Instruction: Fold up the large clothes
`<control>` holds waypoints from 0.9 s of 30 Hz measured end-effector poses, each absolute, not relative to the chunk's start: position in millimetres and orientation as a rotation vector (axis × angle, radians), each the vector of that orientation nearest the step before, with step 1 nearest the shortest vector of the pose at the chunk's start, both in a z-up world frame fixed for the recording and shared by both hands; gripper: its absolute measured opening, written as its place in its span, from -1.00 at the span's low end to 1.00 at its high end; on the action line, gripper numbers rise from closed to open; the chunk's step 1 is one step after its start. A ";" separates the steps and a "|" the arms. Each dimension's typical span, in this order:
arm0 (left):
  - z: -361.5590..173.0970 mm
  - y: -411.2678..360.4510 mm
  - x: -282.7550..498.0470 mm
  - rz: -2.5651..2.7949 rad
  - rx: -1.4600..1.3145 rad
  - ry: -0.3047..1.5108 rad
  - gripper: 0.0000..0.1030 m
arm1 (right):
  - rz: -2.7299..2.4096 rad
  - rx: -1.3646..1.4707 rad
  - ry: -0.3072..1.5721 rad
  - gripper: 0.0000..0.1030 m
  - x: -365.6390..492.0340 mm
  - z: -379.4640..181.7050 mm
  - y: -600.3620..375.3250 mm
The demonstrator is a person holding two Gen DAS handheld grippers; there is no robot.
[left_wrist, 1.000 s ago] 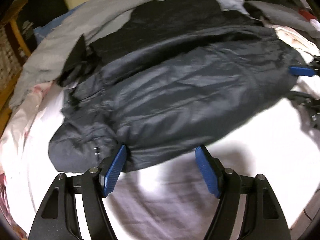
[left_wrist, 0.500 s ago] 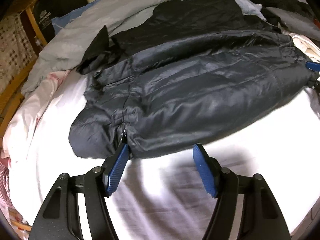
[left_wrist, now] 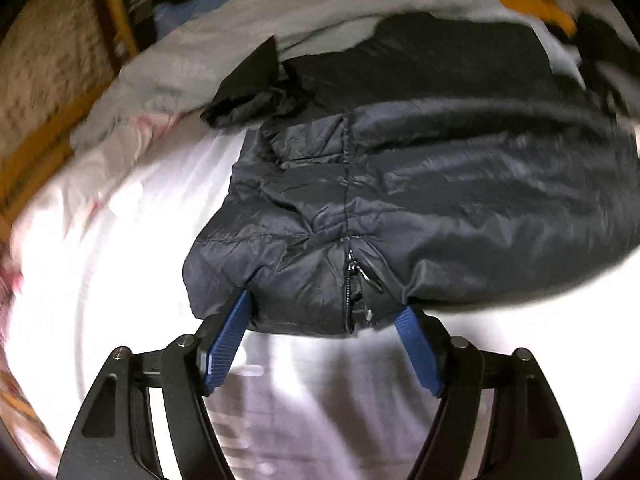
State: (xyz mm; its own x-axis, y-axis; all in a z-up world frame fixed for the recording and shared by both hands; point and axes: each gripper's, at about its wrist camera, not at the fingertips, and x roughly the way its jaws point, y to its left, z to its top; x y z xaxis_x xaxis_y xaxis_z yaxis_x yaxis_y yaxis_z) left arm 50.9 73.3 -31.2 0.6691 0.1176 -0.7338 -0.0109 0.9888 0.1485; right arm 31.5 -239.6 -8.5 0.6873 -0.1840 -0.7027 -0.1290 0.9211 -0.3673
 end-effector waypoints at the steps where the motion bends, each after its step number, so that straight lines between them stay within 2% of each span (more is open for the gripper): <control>1: -31.5 75.6 50.6 0.071 0.104 0.833 0.41 | -0.028 -0.393 0.821 0.19 32.2 -8.0 -242.1; 6: -30.8 69.5 49.1 0.078 0.109 0.780 0.37 | -0.032 -0.357 0.822 0.20 33.7 -7.6 -252.1; 13: -15.2 18.9 14.1 -0.102 0.343 0.641 0.42 | -0.022 -0.323 0.868 0.26 35.4 -10.5 -261.1; 19: -44.3 3.0 33.7 -0.008 0.475 0.715 0.42 | -0.028 -0.335 0.881 0.26 33.4 -13.8 -260.4; 21: -46.8 9.6 42.1 0.008 0.457 0.708 0.40 | -0.017 -0.323 0.889 0.19 33.5 -13.8 -261.7; 23: -44.6 16.7 50.2 0.024 0.402 0.709 0.19 | -0.005 -0.304 0.885 0.09 34.1 -12.1 -262.8; 24: -43.9 22.4 52.8 0.038 0.378 0.701 0.00 | -0.004 -0.297 0.880 0.07 34.5 -11.2 -263.4; 25: -43.1 25.4 53.9 0.046 0.362 0.698 -0.29 | -0.002 -0.290 0.870 0.05 33.8 -10.2 -263.8; 27: -40.7 30.8 53.8 0.053 0.338 0.696 -0.56 | 0.013 -0.290 0.846 -0.18 30.2 -7.3 -262.0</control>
State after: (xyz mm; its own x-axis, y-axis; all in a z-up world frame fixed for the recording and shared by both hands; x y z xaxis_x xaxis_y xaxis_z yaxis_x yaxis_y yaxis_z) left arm 53.8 30.8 -40.7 0.7681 0.1596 -0.6201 0.0642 0.9443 0.3226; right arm 30.2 -262.0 -7.3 0.6652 -0.1028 -0.7395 -0.1263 0.9607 -0.2472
